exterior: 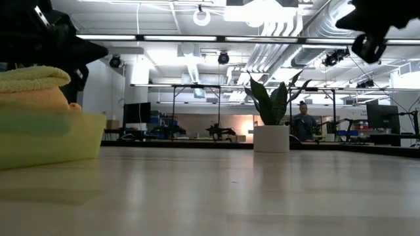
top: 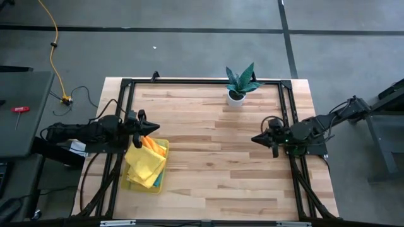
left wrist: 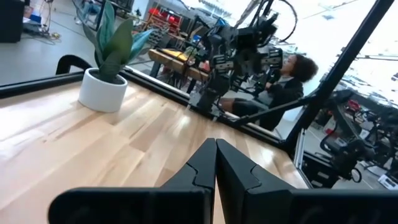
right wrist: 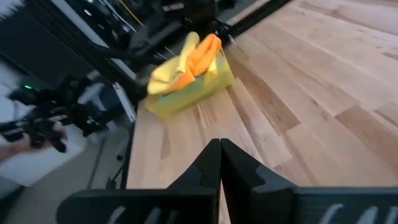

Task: Fold microfiber towels
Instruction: Return to Home Position

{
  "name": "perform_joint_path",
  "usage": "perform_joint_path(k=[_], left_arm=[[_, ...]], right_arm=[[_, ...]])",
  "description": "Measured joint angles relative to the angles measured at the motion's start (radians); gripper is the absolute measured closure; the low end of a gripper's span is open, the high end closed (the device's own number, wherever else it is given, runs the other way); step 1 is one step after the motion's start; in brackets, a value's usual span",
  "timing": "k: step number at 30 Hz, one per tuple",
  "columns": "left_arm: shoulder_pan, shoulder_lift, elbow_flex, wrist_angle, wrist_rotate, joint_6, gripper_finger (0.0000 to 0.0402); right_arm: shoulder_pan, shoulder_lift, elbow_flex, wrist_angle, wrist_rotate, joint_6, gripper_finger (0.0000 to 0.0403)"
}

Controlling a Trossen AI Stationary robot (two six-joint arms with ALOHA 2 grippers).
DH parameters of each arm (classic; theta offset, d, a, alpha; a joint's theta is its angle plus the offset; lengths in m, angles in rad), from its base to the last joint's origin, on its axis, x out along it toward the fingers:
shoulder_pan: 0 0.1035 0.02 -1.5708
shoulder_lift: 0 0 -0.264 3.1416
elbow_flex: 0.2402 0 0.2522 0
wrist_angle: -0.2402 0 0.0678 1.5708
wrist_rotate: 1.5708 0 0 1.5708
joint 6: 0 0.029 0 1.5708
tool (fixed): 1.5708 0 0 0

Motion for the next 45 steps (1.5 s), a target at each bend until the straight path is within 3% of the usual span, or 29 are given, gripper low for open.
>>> perform_joint_path(k=[6, 12, 16, 24, 45], left_arm=[[0.0, 0.0, 0.0, 0.0, 0.001, 0.0, 0.0401], [0.0, 0.0, 0.0, -0.001, 0.002, 0.001, 0.0401], [0.0, 0.0, 0.0, -0.002, 0.001, 0.001, 0.0401], [-0.001, 0.0, 0.0, -0.002, 0.001, 0.001, 0.0401], [-0.001, 0.0, 0.0, -0.002, 0.001, 0.001, 0.0401]], right_arm=[[-0.071, -0.212, -0.21, 0.224, -0.101, -0.07, 0.0403], [-0.216, -0.395, -0.341, 0.236, -0.298, -0.144, 0.0403], [-0.268, -0.504, -0.412, 0.241, -0.345, -0.223, 0.0403], [-0.28, -0.498, -0.41, 0.219, -0.355, -0.429, 0.0403], [-0.28, -0.491, -0.41, 0.216, -0.353, -0.432, 0.0403]])
